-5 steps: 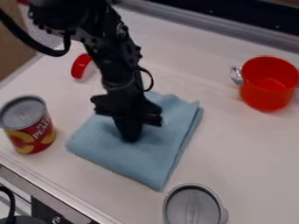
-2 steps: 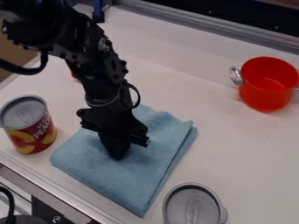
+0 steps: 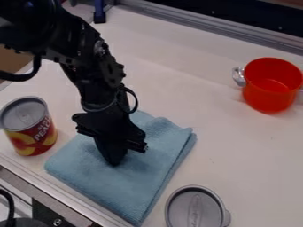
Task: Moved the napkin into the bottom side of the table
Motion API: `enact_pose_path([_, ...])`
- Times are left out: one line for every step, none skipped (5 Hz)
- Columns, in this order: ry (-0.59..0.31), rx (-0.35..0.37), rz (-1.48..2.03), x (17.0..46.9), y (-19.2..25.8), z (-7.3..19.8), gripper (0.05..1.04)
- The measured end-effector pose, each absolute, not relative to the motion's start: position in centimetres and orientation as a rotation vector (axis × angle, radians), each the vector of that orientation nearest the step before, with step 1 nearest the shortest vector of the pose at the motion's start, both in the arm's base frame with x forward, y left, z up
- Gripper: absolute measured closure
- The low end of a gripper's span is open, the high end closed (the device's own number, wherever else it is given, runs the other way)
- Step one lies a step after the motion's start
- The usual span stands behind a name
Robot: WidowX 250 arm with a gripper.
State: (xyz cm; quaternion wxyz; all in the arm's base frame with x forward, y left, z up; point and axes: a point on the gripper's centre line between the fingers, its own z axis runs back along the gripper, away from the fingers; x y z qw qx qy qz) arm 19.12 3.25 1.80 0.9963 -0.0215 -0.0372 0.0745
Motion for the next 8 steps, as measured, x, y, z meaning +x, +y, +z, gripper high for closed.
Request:
enact_pose_path([-0.071, -0.045, 0.142, 18.5, 3.4, 2.0, 1.031])
enact_pose_path([-0.08, -0.047, 0.145, 18.6, 3.4, 2.1, 1.031])
enact_pose_path([-0.092, -0.057, 0.169, 19.0, 3.6, 2.4, 1.024])
enact_pose_path([-0.111, -0.073, 0.176, 19.5, 3.7, 3.5, 0.975])
enact_pose_path([-0.11, -0.092, 0.19, 19.4, 3.5, 5.0, 0.813])
enact_pose_path([-0.1, -0.124, 0.202, 19.2, 3.0, 6.6, 0.563])
enact_pose_path([-0.094, -0.143, 0.236, 19.6, 2.9, 7.7, 0.274])
enact_pose_path([-0.126, -0.119, 0.261, 21.3, 2.4, 7.5, 0.087])
